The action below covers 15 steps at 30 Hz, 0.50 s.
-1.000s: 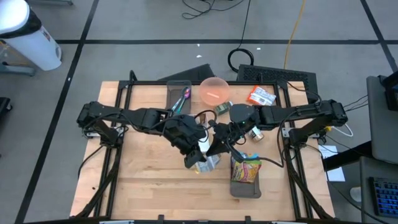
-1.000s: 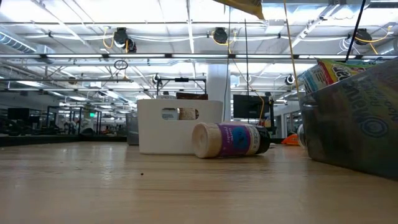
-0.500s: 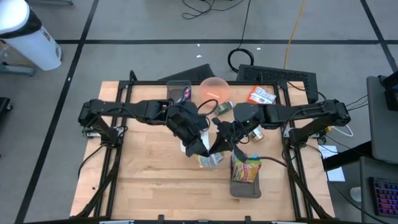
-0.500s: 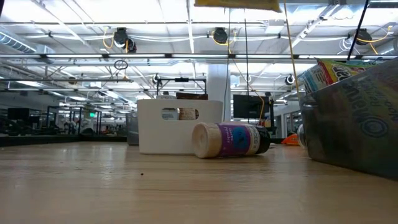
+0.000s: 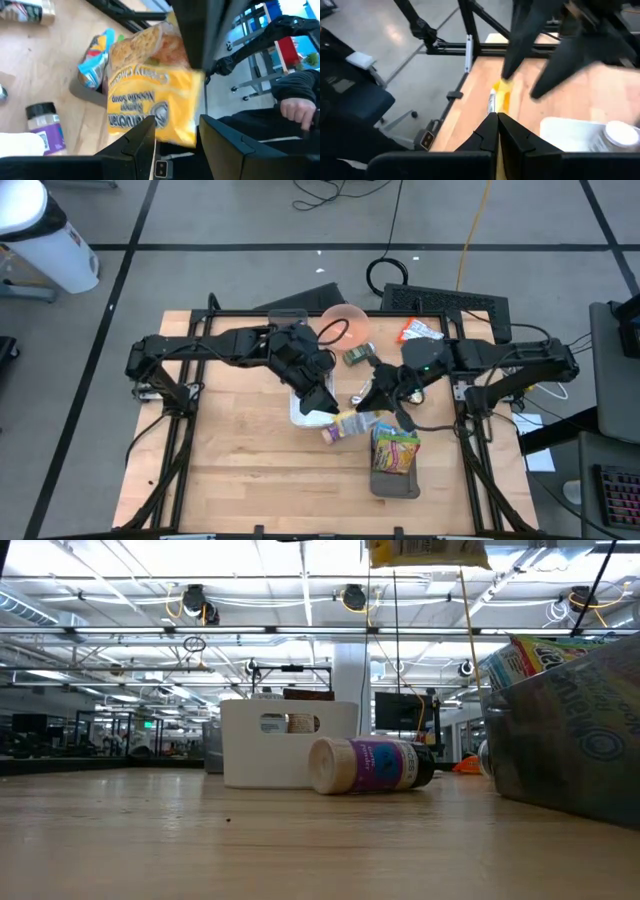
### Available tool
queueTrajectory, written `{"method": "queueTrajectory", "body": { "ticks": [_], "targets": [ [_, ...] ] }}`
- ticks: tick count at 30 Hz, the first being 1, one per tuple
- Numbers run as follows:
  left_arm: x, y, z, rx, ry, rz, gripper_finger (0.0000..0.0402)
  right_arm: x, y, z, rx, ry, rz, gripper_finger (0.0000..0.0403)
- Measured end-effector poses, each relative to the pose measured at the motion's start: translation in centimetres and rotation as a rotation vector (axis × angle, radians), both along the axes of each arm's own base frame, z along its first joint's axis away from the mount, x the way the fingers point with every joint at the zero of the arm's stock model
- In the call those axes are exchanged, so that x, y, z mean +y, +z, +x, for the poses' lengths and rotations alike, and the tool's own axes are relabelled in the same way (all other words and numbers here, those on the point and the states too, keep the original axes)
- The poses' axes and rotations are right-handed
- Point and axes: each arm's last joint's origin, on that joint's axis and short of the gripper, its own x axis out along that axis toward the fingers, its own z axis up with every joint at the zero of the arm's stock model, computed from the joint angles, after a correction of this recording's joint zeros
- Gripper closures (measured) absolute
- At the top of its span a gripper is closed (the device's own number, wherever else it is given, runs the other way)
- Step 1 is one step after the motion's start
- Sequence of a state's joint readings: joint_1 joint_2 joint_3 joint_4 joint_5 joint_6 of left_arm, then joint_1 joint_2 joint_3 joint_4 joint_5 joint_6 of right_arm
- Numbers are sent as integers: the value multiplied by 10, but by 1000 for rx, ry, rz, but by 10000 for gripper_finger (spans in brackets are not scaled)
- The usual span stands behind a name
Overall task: Pick & Place Food Item
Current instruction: Put the yellow noodle pack into the bottom black transparent bin
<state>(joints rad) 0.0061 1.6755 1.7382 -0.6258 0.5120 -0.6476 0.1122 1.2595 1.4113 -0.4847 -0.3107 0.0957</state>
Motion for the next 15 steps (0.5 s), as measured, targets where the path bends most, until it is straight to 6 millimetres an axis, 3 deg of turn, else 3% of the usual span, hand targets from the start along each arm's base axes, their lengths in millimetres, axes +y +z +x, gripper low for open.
{"method": "queueTrajectory", "body": {
  "ticks": [9,15],
  "targets": [
    [-9,20,-17,-75,63,88,240,15,17,-43,1,-74,-6,403],
    [-26,35,-33,-133,130,171,240,31,20,-72,-14,-120,24,403]
  ]
}}
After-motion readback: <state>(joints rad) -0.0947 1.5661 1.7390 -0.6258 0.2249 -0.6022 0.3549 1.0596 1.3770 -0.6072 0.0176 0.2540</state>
